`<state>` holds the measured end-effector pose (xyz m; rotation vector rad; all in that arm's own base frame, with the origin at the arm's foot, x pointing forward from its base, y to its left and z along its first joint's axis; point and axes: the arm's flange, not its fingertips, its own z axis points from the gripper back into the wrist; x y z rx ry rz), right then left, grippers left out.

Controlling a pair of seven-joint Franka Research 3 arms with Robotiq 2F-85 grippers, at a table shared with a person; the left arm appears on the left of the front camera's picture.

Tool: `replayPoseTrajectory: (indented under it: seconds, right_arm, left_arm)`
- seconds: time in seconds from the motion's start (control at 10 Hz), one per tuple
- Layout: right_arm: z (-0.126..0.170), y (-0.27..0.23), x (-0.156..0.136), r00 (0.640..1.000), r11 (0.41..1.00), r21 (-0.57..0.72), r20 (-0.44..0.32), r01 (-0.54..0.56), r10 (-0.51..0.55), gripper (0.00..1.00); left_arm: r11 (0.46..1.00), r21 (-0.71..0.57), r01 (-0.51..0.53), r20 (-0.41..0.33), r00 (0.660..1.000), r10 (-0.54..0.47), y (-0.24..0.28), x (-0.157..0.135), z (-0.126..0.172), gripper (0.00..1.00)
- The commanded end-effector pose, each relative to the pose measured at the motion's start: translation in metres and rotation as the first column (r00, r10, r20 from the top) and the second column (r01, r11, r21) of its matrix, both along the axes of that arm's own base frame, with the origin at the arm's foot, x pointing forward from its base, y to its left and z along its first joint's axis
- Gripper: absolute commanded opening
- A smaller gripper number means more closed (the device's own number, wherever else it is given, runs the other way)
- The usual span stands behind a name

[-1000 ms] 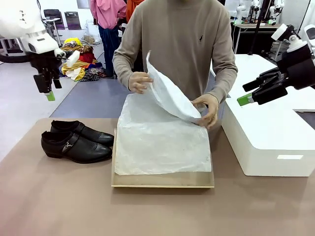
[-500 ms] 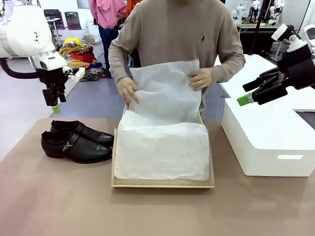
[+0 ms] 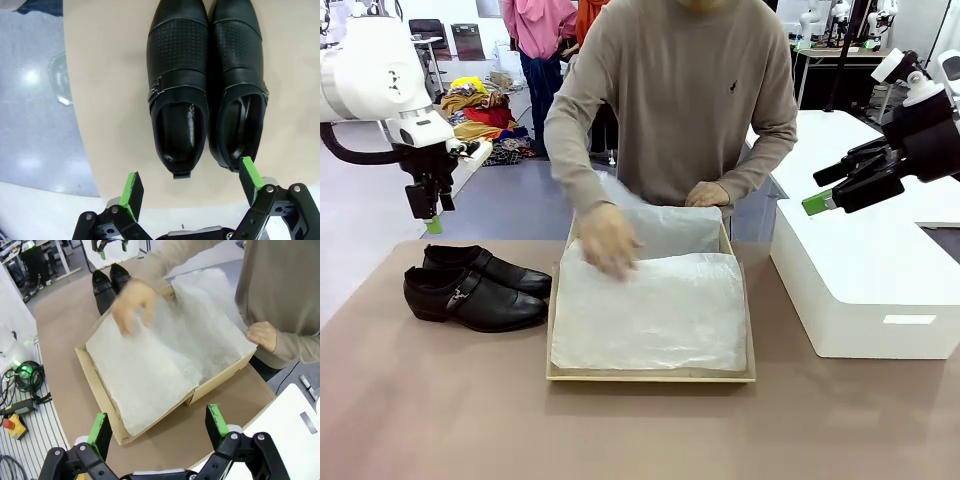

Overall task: Pack the shoes into the box.
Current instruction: Place one shoe of the Shoes into the Shoes Box.

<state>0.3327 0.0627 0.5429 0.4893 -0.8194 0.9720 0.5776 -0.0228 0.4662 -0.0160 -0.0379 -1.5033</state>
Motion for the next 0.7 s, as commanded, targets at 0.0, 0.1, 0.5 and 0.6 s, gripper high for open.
replayPoseTrajectory:
  seconds: [0.0, 0.1, 0.5, 0.6]
  right_arm:
    - [-0.001, 0.0, 0.004, 1.0, 1.0, 0.011, 0.02, -0.024, 0.024, 1.0]
    - [-0.001, 0.0, 0.004, 1.0, 1.0, 0.011, 0.02, -0.024, 0.024, 1.0]
    - [-0.001, 0.0, 0.004, 1.0, 1.0, 0.011, 0.02, -0.024, 0.024, 1.0]
    - [-0.001, 0.0, 0.004, 1.0, 1.0, 0.011, 0.02, -0.024, 0.024, 1.0]
  left_arm:
    - [1.0, 0.003, -0.016, -0.003, 1.0, 0.016, 0.001, 0.0, 0.0, 1.0]
    - [1.0, 0.003, -0.016, -0.003, 1.0, 0.016, 0.001, 0.0, 0.0, 1.0]
    - [1.0, 0.0, -0.014, -0.013, 1.0, 0.014, -0.004, 0.011, -0.013, 1.0]
    - [1.0, -0.012, -0.012, -0.015, 1.0, 0.012, -0.005, 0.018, -0.016, 1.0]
